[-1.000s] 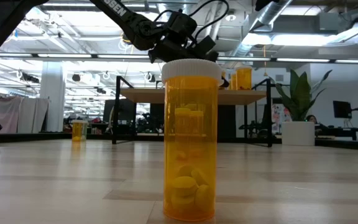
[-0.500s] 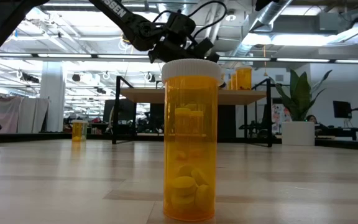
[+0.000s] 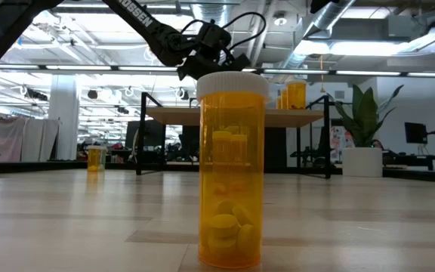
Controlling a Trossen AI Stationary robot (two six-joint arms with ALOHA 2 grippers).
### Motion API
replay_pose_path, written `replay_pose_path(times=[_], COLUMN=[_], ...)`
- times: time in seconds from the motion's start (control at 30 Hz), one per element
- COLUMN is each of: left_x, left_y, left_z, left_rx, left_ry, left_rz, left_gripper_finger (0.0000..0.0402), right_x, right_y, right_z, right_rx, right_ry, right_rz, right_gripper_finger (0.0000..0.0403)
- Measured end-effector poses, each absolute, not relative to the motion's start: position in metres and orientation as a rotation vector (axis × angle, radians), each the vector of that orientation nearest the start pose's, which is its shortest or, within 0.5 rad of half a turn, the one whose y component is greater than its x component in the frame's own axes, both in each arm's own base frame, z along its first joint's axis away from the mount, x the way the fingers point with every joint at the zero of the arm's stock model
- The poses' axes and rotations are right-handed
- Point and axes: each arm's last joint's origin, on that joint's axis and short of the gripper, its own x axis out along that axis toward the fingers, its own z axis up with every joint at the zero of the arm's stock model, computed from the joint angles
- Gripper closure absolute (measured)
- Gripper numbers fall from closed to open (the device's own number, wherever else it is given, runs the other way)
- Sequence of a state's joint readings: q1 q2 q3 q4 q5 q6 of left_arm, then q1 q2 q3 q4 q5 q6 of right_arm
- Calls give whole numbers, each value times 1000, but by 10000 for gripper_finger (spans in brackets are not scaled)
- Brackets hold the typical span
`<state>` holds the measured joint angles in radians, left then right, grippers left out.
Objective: Pick and place medicine bottles onto shelf by color
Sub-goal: Put the right small orange pill bottle on the shelf
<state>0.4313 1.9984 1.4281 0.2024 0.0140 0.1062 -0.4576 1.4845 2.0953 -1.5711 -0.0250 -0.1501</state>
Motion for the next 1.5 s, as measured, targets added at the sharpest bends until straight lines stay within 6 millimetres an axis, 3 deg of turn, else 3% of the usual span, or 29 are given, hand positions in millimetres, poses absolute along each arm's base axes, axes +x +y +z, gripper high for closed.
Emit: replay_pose_path(times=[0.17, 0.5, 1.0, 1.5], left_x=[417, 426, 407, 407], left_y=[191, 170, 209, 207], left_z=[227, 227, 227, 227], left_rx=[-14, 22, -29, -7], left_ry=[374, 378, 357, 354], left_rz=[364, 298, 206, 153], left_gripper_finger=[401, 401, 401, 401], right_x=[197, 197, 197, 197], right_y=[-96, -96, -96, -96], right_z=[477, 477, 477, 477], right_rx=[94, 95, 97, 94], right_ry=[965, 964, 964, 964], right_rz=[-326, -326, -327, -325], right_gripper_finger=[284, 284, 285, 285])
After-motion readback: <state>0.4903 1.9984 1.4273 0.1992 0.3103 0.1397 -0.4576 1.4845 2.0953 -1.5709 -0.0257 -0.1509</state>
